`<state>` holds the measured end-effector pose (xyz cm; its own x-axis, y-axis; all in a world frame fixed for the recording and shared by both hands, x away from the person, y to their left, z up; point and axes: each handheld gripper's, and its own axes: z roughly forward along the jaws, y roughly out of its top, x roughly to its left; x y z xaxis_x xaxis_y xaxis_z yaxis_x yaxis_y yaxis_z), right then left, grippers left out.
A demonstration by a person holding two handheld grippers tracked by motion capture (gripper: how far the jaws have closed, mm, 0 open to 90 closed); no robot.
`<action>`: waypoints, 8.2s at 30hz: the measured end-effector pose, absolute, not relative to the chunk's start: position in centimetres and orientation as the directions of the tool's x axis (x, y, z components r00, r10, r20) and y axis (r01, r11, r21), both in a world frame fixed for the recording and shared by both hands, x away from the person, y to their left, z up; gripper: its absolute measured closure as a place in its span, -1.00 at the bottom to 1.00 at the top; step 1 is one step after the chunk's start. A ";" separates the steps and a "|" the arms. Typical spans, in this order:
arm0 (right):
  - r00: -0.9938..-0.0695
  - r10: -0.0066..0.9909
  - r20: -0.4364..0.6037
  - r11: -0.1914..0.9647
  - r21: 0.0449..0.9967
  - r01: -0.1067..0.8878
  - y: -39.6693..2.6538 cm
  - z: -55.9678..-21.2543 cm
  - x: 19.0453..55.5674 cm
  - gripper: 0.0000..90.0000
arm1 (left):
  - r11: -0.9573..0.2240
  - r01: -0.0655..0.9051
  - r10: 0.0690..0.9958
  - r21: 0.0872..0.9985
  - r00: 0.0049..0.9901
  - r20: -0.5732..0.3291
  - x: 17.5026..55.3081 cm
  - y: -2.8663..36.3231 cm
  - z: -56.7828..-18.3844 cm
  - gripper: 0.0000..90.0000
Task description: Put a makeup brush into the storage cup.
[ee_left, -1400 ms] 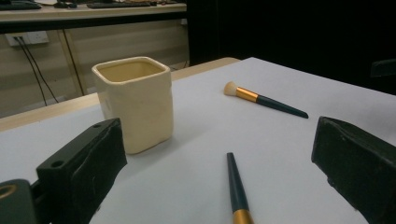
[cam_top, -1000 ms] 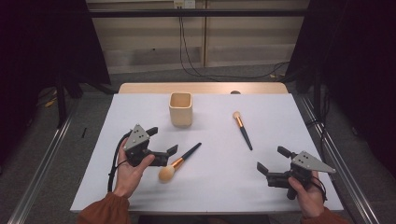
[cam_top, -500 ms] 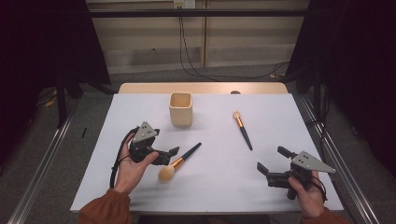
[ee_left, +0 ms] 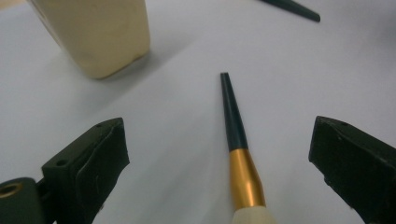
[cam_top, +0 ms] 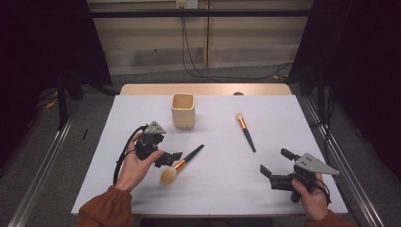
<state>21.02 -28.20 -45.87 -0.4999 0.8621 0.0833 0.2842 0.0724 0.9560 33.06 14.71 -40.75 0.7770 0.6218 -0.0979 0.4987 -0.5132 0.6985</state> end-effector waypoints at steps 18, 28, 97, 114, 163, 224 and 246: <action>-0.499 0.862 0.089 0.071 0.954 0.292 -28.2 -45.9 21.1 -1.00 | -0.695 0.541 0.572 0.473 0.815 -0.093 34.8 12.4 -41.2 -0.88; -0.507 0.858 0.075 0.091 0.951 0.295 -28.1 -46.0 21.1 -1.00 | -0.773 0.545 0.551 0.324 0.830 -0.084 35.3 10.9 -41.6 -0.88; -0.499 0.863 0.078 0.101 0.941 0.322 -28.0 -46.2 21.3 -1.00 | -0.831 0.553 0.546 0.055 0.831 -0.109 35.9 7.6 -44.4 0.48; -0.499 0.863 0.080 0.100 0.941 0.324 -28.0 -46.2 21.4 -1.00 | -0.769 0.619 0.595 0.160 0.784 -0.175 36.5 9.2 -43.4 0.48; -0.500 0.862 0.086 0.088 0.946 0.313 -28.1 -46.2 21.2 -1.00 | -0.322 0.396 0.565 0.860 0.809 -0.161 32.2 16.7 -41.7 0.47; -0.825 0.561 0.066 0.234 0.944 0.234 -20.9 -42.0 24.9 -1.00 | -0.568 0.251 0.213 0.784 0.965 -0.155 29.5 10.1 -40.0 0.48; -0.901 0.430 0.058 0.484 0.827 0.284 -19.4 -40.6 27.3 -0.97 | -0.792 0.188 0.123 0.581 0.981 -0.149 30.2 8.6 -39.1 0.48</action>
<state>27.34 -19.38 -40.63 -0.9008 0.4303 0.0578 0.2844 0.4841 0.8275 30.23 8.65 -39.08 0.9811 0.1229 -0.1494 0.1876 -0.7920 0.5810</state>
